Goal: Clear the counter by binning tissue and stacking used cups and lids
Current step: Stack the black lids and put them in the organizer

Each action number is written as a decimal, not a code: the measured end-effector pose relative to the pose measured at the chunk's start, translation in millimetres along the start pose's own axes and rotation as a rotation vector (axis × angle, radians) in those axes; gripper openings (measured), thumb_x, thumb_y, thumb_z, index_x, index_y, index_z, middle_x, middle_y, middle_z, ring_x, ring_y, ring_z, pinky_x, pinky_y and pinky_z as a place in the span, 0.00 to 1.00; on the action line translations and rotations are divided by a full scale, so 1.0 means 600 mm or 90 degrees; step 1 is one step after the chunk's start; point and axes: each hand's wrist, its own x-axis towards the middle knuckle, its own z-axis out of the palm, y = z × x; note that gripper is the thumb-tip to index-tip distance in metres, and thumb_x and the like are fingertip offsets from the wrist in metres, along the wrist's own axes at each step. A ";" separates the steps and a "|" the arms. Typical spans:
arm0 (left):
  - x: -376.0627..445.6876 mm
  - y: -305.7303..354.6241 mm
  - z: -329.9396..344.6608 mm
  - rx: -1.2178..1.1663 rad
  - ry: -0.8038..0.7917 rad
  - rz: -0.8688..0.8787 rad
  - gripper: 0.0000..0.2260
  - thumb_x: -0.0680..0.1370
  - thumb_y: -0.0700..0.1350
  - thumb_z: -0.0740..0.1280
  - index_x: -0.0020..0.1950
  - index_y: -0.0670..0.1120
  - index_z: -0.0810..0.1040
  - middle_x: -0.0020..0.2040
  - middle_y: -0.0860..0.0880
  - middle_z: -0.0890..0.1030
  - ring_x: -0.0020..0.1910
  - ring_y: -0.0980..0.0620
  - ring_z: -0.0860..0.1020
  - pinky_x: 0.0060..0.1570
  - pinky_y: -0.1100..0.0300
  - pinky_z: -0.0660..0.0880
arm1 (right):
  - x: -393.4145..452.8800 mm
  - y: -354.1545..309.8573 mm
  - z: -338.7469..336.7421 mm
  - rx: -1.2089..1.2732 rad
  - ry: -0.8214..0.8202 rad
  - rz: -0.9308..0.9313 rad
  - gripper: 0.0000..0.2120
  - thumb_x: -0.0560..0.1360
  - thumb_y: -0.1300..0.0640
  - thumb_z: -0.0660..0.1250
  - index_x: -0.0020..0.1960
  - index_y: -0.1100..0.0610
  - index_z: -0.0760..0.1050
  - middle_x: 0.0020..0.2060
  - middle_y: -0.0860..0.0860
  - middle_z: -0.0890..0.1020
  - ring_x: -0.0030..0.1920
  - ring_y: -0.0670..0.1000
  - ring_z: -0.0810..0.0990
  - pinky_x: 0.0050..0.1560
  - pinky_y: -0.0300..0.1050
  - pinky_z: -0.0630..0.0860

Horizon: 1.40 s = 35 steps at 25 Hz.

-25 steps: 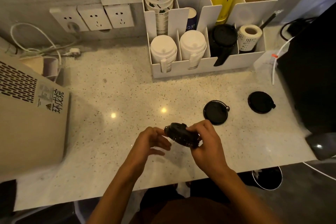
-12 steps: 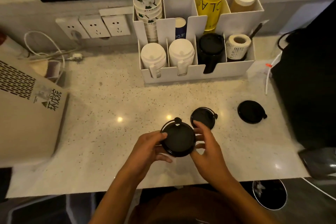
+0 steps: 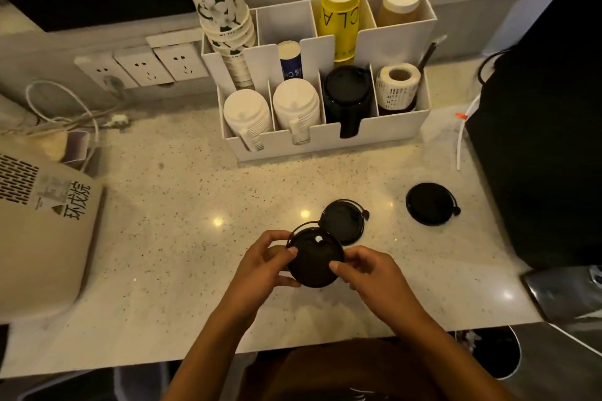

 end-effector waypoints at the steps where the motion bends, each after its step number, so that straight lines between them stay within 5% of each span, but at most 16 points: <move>1: 0.004 0.002 0.005 0.015 0.005 0.002 0.08 0.82 0.43 0.65 0.60 0.52 0.78 0.47 0.53 0.87 0.48 0.52 0.86 0.40 0.59 0.82 | 0.002 0.004 -0.002 -0.011 0.005 0.005 0.05 0.75 0.50 0.71 0.51 0.45 0.82 0.41 0.41 0.84 0.44 0.41 0.82 0.41 0.30 0.76; 7: 0.033 0.010 0.028 0.104 0.030 0.037 0.09 0.81 0.43 0.67 0.58 0.54 0.80 0.51 0.53 0.85 0.49 0.57 0.84 0.41 0.62 0.82 | 0.028 0.014 -0.020 -0.027 0.057 0.035 0.06 0.76 0.43 0.68 0.53 0.38 0.75 0.41 0.44 0.84 0.44 0.39 0.82 0.41 0.33 0.76; 12: 0.080 0.017 0.048 0.218 0.078 0.073 0.11 0.81 0.45 0.67 0.62 0.54 0.80 0.54 0.59 0.83 0.52 0.64 0.80 0.53 0.68 0.77 | 0.054 0.025 -0.024 -0.038 0.091 0.065 0.09 0.75 0.43 0.71 0.50 0.46 0.78 0.42 0.45 0.84 0.42 0.41 0.83 0.42 0.38 0.78; 17: 0.127 0.022 0.077 0.314 0.100 0.135 0.13 0.81 0.46 0.67 0.66 0.52 0.80 0.57 0.59 0.80 0.54 0.64 0.77 0.45 0.82 0.70 | 0.077 0.034 -0.025 -0.046 0.127 0.096 0.09 0.75 0.42 0.70 0.46 0.47 0.78 0.39 0.44 0.82 0.40 0.40 0.81 0.37 0.32 0.75; 26: 0.176 0.008 0.098 0.425 0.058 0.121 0.15 0.82 0.51 0.65 0.68 0.54 0.78 0.70 0.49 0.77 0.71 0.50 0.73 0.67 0.63 0.65 | 0.104 0.056 -0.036 -0.066 0.160 0.147 0.09 0.75 0.42 0.70 0.45 0.48 0.78 0.38 0.43 0.82 0.39 0.35 0.79 0.32 0.28 0.70; 35: 0.187 -0.001 0.119 0.473 0.042 0.113 0.16 0.83 0.51 0.62 0.71 0.54 0.76 0.77 0.44 0.68 0.73 0.44 0.70 0.71 0.54 0.66 | 0.115 0.061 -0.046 -0.100 0.170 0.180 0.09 0.75 0.43 0.69 0.43 0.47 0.77 0.35 0.44 0.81 0.36 0.41 0.80 0.33 0.31 0.70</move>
